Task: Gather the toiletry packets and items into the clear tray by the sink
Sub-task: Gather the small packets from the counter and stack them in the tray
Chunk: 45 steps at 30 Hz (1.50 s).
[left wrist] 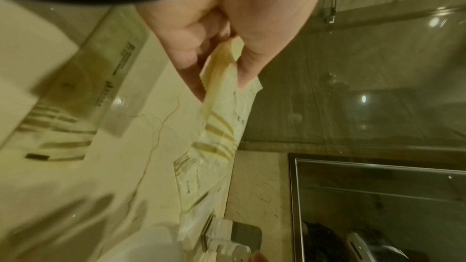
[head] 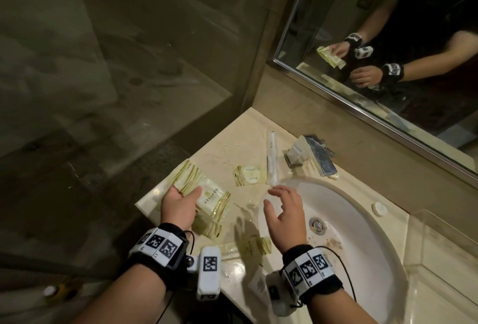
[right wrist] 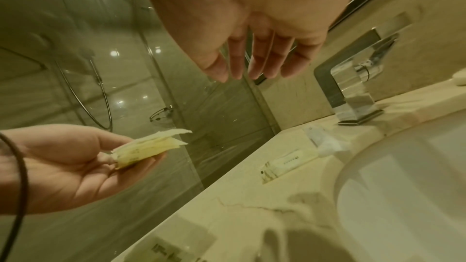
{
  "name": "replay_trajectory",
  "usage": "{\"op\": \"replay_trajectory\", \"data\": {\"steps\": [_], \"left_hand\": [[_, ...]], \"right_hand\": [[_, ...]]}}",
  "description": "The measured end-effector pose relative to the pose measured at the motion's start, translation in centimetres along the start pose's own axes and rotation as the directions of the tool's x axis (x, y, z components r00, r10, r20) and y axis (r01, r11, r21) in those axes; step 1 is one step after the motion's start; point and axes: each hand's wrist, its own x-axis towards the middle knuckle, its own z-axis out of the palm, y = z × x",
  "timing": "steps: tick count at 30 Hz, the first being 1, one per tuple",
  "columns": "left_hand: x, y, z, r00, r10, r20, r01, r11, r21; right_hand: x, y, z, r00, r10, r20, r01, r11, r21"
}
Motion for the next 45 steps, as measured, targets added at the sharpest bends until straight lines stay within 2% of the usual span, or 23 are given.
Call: {"op": "replay_trajectory", "data": {"steps": [5, 10, 14, 19, 23, 26, 28, 31, 33, 35, 40, 43, 45], "left_hand": [[-0.2, 0.6, 0.0, 0.999, 0.038, -0.008, -0.037, 0.999, 0.033], [0.4, 0.5, -1.1, 1.0, 0.02, 0.003, -0.02, 0.999, 0.043], [0.9, 0.8, -2.4, 1.0, -0.003, 0.01, 0.003, 1.0, 0.0], [1.0, 1.3, -3.1, 0.999, -0.001, 0.039, 0.003, 0.998, -0.055], [1.3, 1.5, -3.2, 0.999, -0.006, 0.04, 0.01, 0.996, -0.087], [1.1, 1.7, -3.1, 0.999, -0.019, 0.038, 0.023, 0.995, -0.101], [1.2, 1.6, -3.3, 0.999, -0.03, 0.029, 0.033, 0.994, -0.103], [1.3, 1.4, -3.5, 0.999, -0.041, 0.01, 0.042, 0.993, -0.111], [1.2, 1.5, -3.4, 0.999, -0.045, 0.014, 0.047, 0.991, -0.122], [1.0, 1.6, -3.1, 0.999, -0.044, 0.027, 0.047, 0.989, -0.142], [0.8, 1.7, -2.4, 0.999, -0.014, 0.047, 0.021, 0.989, -0.148], [0.8, 1.7, -2.1, 0.998, -0.026, 0.057, 0.033, 0.991, -0.13], [0.8, 1.8, -1.9, 0.996, -0.04, 0.082, 0.048, 0.993, -0.108]], "right_hand": [[1.9, 0.7, 0.5, 0.991, 0.05, 0.121, -0.038, 0.995, -0.094], [5.6, 1.6, 1.7, 0.946, 0.141, 0.291, -0.063, 0.963, -0.262], [9.2, 2.0, 3.3, 0.914, 0.163, 0.373, -0.015, 0.929, -0.369], [13.2, 2.8, 6.0, 0.848, 0.187, 0.496, 0.079, 0.881, -0.467], [14.9, 3.5, 7.9, 0.773, 0.231, 0.591, 0.167, 0.825, -0.54], [15.4, 3.9, 8.5, 0.745, 0.252, 0.618, 0.236, 0.767, -0.596], [15.4, 4.2, 8.7, 0.763, 0.27, 0.587, 0.214, 0.752, -0.624], [15.6, 4.0, 8.9, 0.82, 0.225, 0.526, 0.254, 0.68, -0.688], [15.8, 3.7, 8.7, 0.831, 0.21, 0.516, 0.269, 0.659, -0.703], [16.0, 3.4, 8.2, 0.826, 0.203, 0.526, 0.258, 0.694, -0.673], [15.1, 1.5, 6.1, 0.834, 0.149, 0.531, 0.078, 0.921, -0.381], [13.3, -0.5, 4.2, 0.879, 0.094, 0.468, -0.009, 0.983, -0.181], [12.1, -1.5, 3.4, 0.888, 0.087, 0.451, -0.076, 0.996, -0.043]]}}
